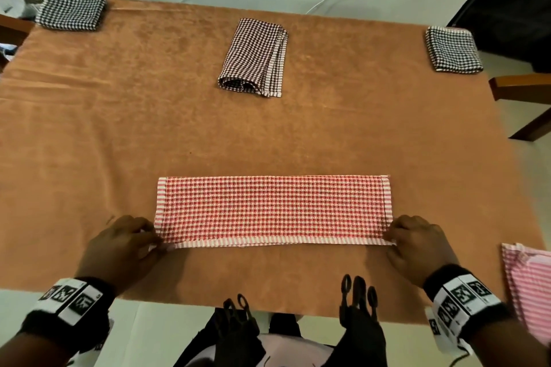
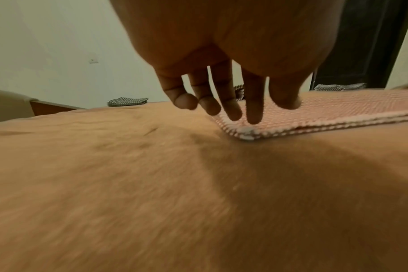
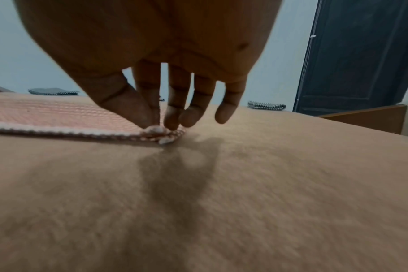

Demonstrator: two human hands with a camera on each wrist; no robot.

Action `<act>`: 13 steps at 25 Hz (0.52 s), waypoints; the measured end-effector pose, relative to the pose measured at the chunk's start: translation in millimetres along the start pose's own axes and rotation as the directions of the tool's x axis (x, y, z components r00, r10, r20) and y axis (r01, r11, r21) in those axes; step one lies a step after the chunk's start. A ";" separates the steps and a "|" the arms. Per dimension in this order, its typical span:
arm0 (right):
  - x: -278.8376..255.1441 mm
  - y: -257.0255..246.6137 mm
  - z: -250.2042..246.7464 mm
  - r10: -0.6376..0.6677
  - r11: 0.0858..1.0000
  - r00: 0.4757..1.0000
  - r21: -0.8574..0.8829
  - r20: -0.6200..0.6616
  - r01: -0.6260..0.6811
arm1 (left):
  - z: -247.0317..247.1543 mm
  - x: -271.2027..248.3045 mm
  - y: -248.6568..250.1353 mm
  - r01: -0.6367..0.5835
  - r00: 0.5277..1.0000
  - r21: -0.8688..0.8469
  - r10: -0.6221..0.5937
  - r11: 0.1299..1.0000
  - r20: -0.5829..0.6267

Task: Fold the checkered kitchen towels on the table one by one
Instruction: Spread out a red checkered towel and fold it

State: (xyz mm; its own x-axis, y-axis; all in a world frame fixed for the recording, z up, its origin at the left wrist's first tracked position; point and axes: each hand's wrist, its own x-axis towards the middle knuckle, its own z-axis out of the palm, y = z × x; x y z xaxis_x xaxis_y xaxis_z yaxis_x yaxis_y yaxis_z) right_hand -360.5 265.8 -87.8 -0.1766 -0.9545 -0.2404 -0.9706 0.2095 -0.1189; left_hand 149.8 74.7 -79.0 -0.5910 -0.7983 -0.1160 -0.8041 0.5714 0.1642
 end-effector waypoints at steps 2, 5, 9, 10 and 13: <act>8.6 -29.8 -10.9 0.041 0.998 0.993 0.059 -0.114 -0.034 | -7.1 18.6 28.2 0.021 0.996 -0.037 -0.024 0.999 -0.086; 36.5 -109.8 -22.0 -0.002 0.987 1.000 0.160 -0.010 0.003 | -0.6 59.9 92.1 -0.098 0.995 -0.122 0.093 0.988 -0.041; 78.9 -184.4 0.3 -0.111 0.992 0.970 0.081 0.215 0.095 | 30.1 108.3 152.1 -0.327 0.932 -0.050 0.331 0.944 0.148; 85.6 -187.3 8.3 -0.105 0.994 0.966 0.044 0.235 0.097 | 38.6 115.2 154.4 -0.337 0.924 -0.010 0.332 0.942 0.188; 91.8 -178.0 27.8 -0.076 0.997 0.968 -0.006 0.239 0.080 | 58.0 119.0 139.1 -0.295 0.924 0.078 0.263 0.952 0.277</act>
State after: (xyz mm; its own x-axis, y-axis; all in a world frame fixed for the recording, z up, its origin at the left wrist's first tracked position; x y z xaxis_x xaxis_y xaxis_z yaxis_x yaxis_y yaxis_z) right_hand -199.4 146.8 -115.5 -0.0576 -0.8893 -0.4536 -0.9825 0.1311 -0.1322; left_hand -36.2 70.3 -126.7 -0.7759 -0.5344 -0.3353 -0.5966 0.7944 0.1143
